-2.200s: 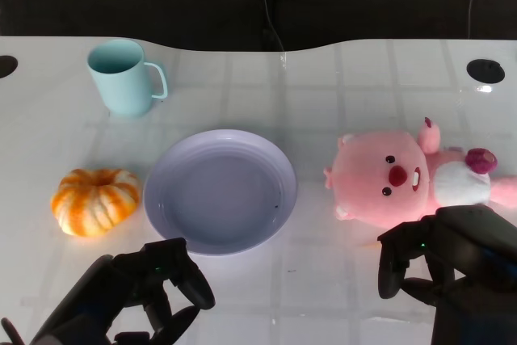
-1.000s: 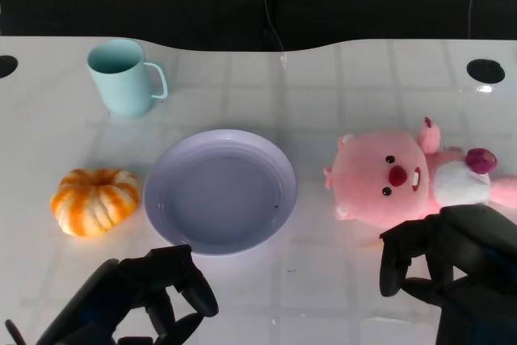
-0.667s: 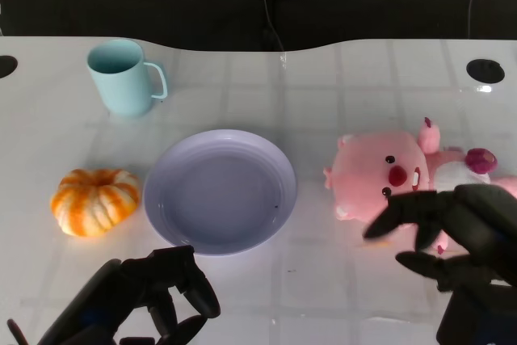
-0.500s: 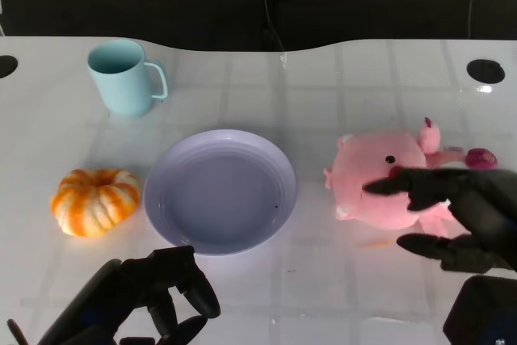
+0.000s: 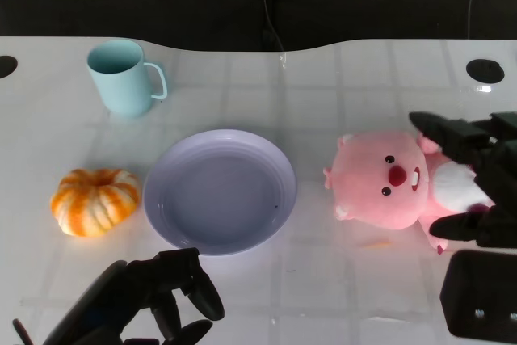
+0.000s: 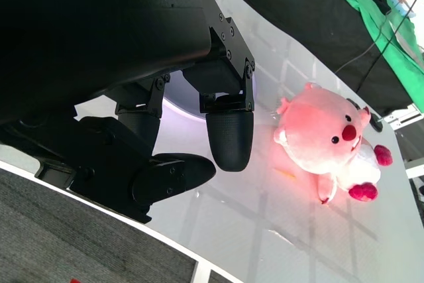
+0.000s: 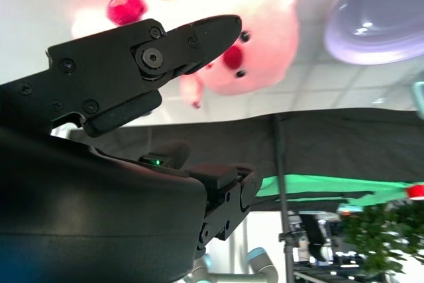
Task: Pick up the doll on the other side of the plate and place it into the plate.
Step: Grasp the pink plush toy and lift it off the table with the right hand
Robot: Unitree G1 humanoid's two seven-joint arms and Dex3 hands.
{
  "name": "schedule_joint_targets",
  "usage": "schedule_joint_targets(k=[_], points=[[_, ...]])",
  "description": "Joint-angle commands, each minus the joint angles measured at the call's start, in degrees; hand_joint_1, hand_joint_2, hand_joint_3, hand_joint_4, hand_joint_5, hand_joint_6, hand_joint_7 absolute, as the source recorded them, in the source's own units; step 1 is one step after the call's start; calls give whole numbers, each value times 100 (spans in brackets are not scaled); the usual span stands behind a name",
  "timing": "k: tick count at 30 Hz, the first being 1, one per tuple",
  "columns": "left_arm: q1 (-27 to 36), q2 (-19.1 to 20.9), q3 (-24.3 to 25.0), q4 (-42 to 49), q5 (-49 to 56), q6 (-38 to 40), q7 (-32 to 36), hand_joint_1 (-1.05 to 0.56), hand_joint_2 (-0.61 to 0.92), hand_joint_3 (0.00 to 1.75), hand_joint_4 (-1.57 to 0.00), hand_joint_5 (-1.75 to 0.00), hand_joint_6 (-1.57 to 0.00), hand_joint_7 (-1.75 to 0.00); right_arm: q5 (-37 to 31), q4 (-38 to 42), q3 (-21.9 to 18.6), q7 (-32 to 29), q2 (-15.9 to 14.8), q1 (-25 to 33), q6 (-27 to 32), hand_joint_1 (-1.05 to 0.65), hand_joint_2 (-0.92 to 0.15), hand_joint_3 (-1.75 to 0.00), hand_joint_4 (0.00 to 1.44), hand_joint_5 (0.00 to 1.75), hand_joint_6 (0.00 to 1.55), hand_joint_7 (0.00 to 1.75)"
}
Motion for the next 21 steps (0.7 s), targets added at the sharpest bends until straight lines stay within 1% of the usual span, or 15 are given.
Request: schedule_joint_targets(k=[1,6,10,21], points=[[-47,25,4,58,37,-6,75,-24,71,72,-58,-175,-64,-130,-333,-131,13,297,-166,-167,232,-82,-88,-1,0,43,9,0],[-57,4,-21,42,92,5,79,-23,71,72,-59,-175,-65,-131,-783,-9,147,683,-256,-416,440,-84,-87,0,0,44,10,1],[-51,-9,-20,12,109,7,90,-25,71,72,-58,-175,-65,-131,-841,338,237,737,-287,-627,396,-84,-87,0,0,49,12,2],[-5,-8,20,-28,74,-22,67,-23,70,73,-62,-175,-65,-132,-854,1610,738,654,-75,-1255,525,-77,-87,0,1,47,15,2]])
